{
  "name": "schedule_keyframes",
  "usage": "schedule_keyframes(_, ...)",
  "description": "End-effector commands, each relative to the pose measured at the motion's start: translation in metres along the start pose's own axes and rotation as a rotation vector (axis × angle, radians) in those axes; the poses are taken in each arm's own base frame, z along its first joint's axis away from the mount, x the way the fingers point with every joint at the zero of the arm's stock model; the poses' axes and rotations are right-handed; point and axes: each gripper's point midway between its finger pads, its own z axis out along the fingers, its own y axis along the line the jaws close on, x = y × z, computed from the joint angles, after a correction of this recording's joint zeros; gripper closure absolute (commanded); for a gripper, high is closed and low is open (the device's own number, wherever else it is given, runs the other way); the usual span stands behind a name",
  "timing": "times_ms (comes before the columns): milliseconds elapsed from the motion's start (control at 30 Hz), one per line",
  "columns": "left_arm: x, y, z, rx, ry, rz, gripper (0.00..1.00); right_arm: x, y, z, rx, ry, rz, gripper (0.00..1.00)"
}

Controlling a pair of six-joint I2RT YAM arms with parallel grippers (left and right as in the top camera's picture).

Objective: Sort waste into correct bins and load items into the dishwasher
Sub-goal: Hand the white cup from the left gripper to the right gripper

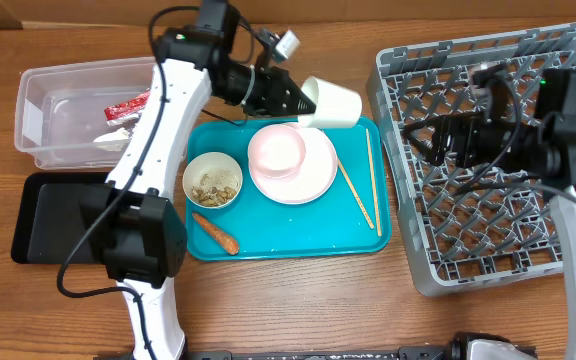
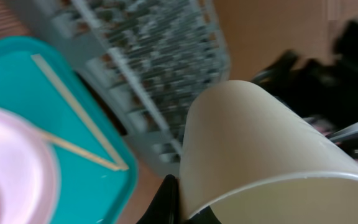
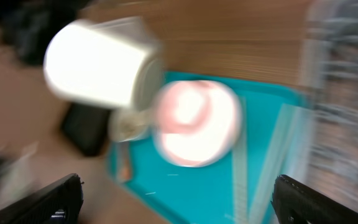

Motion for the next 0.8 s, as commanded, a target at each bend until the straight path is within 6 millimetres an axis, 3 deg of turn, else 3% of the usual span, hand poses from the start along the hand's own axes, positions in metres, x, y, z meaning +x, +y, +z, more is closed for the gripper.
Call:
schedule_keyframes(0, -0.003, -0.057, -0.013, 0.28, -0.023, 0.033, 0.96, -0.013, 0.06, -0.01, -0.377, -0.088, -0.186, 0.0)
schedule_keyframes(133, -0.002, -0.071, -0.012, 0.352, -0.015, 0.041, 0.96, -0.016, 0.059, -0.005, -0.426, -0.094, -0.195, 0.0)
schedule_keyframes(767, 0.021, -0.104, 0.038, 0.406, 0.106, 0.114, 0.96, -0.023, 0.06, -0.002, -0.449, -0.114, -0.24, 0.0)
